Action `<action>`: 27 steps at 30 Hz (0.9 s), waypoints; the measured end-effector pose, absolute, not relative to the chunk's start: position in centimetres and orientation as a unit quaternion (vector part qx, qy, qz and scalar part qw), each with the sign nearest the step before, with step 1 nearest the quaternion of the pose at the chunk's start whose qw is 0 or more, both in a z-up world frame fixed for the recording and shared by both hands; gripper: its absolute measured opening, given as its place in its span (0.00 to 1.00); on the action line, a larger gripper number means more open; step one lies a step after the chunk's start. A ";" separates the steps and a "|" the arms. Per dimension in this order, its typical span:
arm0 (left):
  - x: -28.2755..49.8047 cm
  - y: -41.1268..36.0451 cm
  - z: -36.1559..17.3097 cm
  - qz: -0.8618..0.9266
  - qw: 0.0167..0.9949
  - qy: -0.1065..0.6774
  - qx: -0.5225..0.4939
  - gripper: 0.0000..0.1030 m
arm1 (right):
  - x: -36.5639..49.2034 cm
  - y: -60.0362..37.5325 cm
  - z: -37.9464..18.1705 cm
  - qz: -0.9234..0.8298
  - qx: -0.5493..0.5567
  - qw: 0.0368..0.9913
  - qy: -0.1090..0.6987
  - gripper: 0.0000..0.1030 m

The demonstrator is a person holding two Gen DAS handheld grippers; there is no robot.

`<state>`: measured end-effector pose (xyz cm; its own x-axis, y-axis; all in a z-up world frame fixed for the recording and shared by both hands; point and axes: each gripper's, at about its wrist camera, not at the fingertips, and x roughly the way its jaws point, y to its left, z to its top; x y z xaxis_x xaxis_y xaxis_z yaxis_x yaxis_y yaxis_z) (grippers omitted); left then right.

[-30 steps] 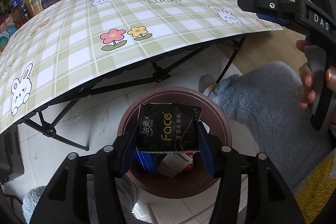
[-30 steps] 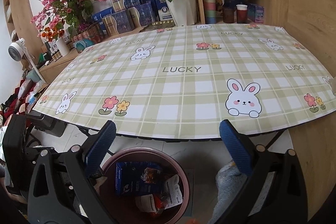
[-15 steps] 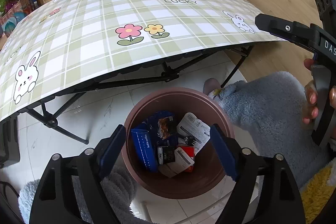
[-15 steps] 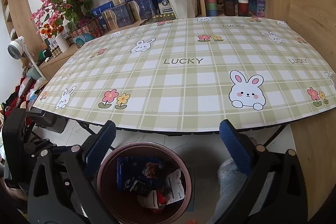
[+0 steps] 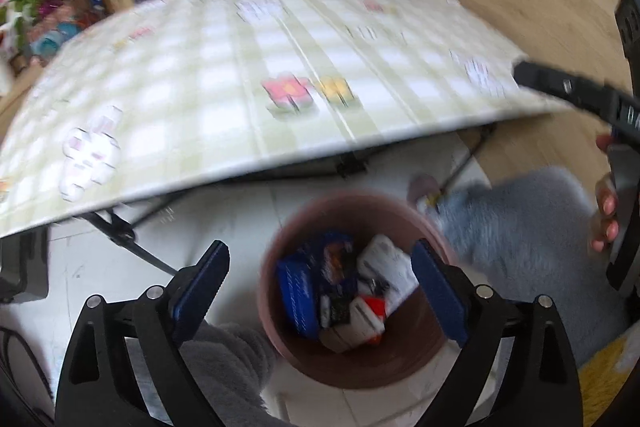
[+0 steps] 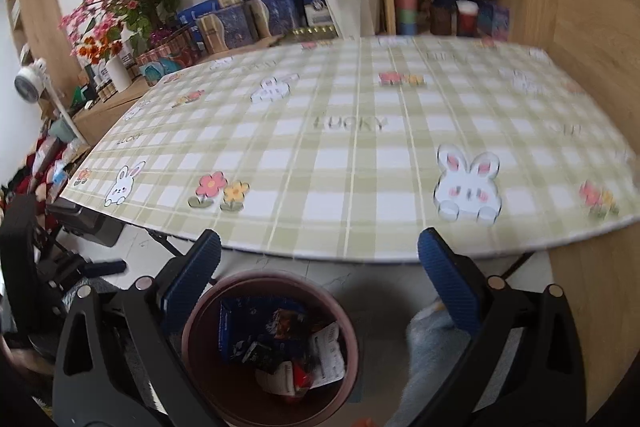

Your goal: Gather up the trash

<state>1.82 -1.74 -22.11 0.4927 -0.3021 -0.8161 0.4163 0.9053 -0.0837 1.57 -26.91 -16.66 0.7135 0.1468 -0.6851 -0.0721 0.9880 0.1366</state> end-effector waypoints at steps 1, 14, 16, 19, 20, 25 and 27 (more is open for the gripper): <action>1.9 -1.2 -21.0 -0.196 0.872 0.446 0.058 0.90 | 1.7 -26.8 -15.7 0.062 0.041 0.926 0.369 0.94; 1.5 2.6 -2.7 -0.086 0.965 0.243 0.051 0.94 | 1.6 -25.8 -2.6 0.087 -0.006 0.957 0.277 0.94; 1.3 2.9 -1.1 -0.079 0.968 0.234 0.046 0.94 | 1.3 -25.8 -1.7 0.089 -0.008 0.959 0.269 0.94; 1.0 3.0 0.1 -0.085 0.969 0.229 0.037 0.94 | 0.9 -25.7 -0.7 0.093 -0.006 0.961 0.259 0.94; 1.0 3.0 0.5 -0.091 0.969 0.227 0.035 0.94 | 0.7 -25.7 -0.4 0.092 -0.007 0.962 0.257 0.94; 0.0 2.8 0.7 -0.092 0.970 0.223 0.035 0.94 | 0.4 -25.9 -0.2 0.094 0.003 0.962 0.257 0.94; -0.1 2.5 0.6 -0.093 0.970 0.222 0.040 0.94 | 0.4 -26.0 -0.3 0.093 0.006 0.961 0.260 0.94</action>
<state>-0.15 2.46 0.57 0.8845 -0.1622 -0.4373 0.1980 0.9795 0.0370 0.36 -25.95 -0.33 0.8476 0.1821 -0.4984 -0.1762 0.9826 0.0594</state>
